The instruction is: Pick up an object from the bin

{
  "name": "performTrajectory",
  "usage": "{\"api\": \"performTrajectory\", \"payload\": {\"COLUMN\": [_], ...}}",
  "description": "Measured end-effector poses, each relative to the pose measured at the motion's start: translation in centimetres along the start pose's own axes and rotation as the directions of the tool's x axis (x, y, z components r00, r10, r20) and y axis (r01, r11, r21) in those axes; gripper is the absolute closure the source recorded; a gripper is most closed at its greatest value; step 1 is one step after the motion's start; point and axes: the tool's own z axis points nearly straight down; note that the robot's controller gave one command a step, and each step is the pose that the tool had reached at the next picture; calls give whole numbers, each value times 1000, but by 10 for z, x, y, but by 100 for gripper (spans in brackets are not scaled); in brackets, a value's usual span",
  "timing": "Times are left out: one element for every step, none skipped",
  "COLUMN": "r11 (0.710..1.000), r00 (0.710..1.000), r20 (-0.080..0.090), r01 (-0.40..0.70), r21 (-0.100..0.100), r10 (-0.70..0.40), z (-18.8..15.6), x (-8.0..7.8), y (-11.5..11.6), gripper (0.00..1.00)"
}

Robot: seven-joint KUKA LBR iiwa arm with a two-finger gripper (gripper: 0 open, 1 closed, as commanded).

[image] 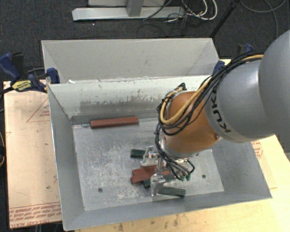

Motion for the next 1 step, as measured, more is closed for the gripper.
{"api": "performTrajectory", "payload": {"r11": [1000], "r00": [1000], "r20": [-1], "r01": [0], "r21": [1], "r10": [0], "z": [-1], "x": [0], "y": [0], "gripper": [100]}}
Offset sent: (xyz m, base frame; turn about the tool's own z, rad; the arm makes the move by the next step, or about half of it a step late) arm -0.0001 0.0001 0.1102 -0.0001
